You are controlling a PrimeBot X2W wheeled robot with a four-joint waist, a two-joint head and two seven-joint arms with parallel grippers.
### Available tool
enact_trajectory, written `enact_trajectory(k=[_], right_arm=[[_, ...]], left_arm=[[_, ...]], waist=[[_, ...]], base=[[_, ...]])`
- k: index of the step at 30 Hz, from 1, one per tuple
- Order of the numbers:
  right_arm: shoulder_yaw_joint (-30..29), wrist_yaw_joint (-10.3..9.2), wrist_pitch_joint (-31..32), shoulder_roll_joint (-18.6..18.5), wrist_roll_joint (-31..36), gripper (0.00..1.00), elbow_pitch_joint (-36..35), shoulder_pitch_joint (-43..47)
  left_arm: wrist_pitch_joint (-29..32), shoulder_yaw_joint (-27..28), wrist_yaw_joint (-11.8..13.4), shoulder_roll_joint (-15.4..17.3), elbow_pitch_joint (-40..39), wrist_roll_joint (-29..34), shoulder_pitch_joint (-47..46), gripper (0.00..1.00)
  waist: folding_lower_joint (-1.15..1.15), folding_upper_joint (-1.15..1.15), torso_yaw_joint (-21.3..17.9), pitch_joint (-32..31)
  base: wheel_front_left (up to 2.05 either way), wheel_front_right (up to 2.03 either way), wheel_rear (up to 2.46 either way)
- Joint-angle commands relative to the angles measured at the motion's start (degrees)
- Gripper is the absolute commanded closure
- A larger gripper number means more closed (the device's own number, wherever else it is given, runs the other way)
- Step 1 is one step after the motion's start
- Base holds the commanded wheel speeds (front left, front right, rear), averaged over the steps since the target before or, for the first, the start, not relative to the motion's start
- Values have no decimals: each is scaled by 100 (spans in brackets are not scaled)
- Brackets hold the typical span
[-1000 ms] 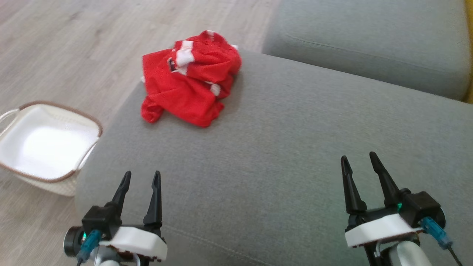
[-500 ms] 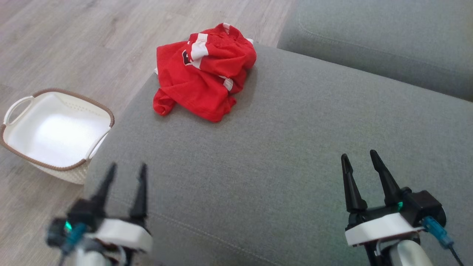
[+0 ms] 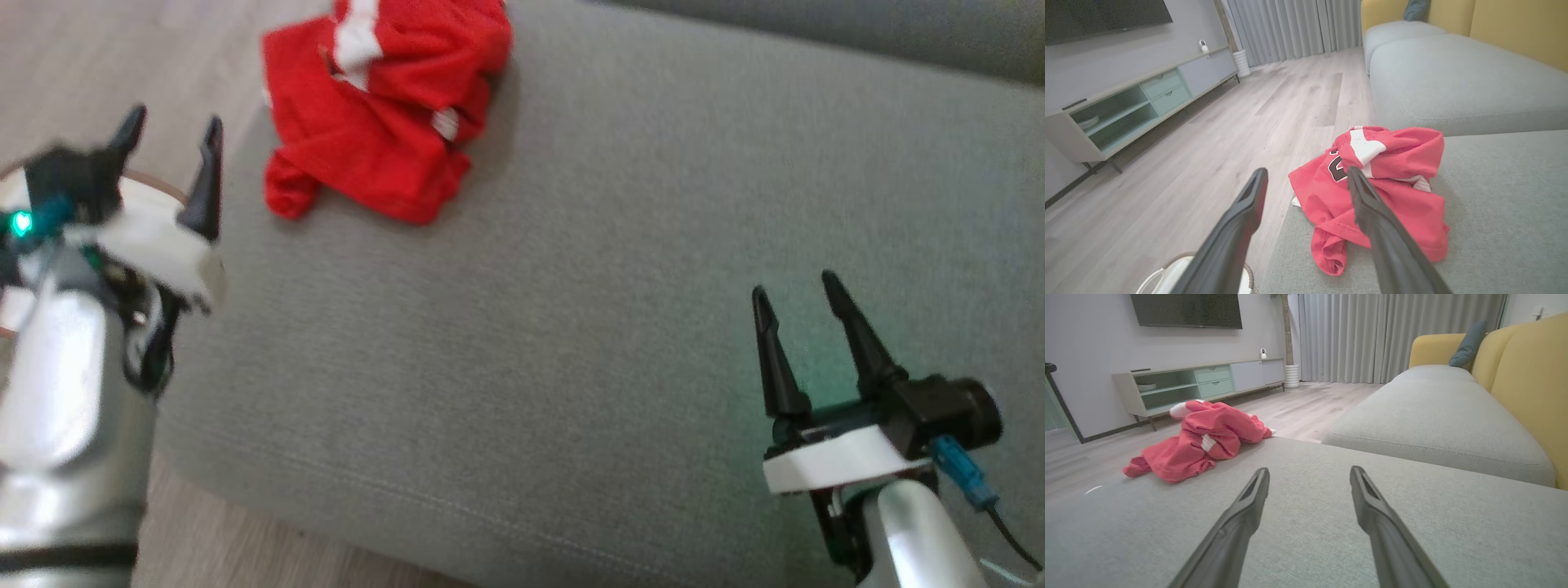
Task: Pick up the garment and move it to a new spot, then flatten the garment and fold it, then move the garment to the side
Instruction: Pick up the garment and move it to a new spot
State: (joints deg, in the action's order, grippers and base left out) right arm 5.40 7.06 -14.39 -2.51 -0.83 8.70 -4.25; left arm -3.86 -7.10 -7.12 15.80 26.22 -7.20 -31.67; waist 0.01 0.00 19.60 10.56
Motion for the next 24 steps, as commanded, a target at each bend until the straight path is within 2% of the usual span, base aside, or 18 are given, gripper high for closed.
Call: enact_trajectory(k=[1,4,8,14,24], right_arm=[[99,43,-61,-37,120,0,-237,-220],[16,43,-35,-37,317,0,-324,-302],[-69,43,61,-37,504,0,-504,-319],[-191,43,197,-37,678,0,-785,-250],[-153,43,364,-37,819,0,-1151,-140]], left_arm=[[140,115,-14,266,58,-157,-466,0],[454,-126,-30,329,592,-397,-919,0],[799,-722,-34,480,1135,-905,-1380,0],[906,-1338,-35,644,1605,-1523,-1822,0],[945,-1905,-36,771,2497,-2081,-2383,0]], waist=[[-1,0,-297,505],[-1,0,-392,820],[-1,0,-494,1180],[-1,0,-533,1525],[-1,0,-632,1851]], base=[[0,0,0],[0,0,0],[0,0,0],[0,0,0],[0,0,0]])
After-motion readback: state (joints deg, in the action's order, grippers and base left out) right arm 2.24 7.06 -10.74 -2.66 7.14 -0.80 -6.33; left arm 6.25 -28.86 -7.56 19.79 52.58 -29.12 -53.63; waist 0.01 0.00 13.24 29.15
